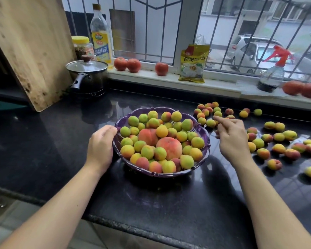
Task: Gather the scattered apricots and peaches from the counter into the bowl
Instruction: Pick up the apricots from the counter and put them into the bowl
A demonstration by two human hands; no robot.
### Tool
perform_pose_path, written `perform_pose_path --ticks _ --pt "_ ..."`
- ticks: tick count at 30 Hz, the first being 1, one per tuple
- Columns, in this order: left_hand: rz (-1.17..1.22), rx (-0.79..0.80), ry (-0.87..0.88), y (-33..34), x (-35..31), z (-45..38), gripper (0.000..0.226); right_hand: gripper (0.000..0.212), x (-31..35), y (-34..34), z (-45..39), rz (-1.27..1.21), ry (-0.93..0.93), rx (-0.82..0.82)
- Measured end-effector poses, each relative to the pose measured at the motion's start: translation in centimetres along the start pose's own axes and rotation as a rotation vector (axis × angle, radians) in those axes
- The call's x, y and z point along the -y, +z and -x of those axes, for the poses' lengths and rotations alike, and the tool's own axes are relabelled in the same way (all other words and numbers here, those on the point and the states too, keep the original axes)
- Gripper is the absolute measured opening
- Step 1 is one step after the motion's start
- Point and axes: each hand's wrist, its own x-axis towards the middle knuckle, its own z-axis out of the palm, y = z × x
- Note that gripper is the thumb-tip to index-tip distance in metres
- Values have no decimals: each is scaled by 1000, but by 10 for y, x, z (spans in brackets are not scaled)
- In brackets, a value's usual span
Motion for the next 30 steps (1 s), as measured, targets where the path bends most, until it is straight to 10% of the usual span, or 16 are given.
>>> perform_pose_path --ticks 5,12,25,30 --pt "0 10 -2 -1 3 -3 36 31 54 -18 14 -207 -203 246" --pt "-9 11 -27 -1 1 -4 36 32 131 12 14 238 -587 796" --pt "-28 23 13 -1 0 -3 40 28 126 47 9 597 -889 717" --pt "-45 21 23 -1 0 -3 34 27 103 24 3 178 -609 481"
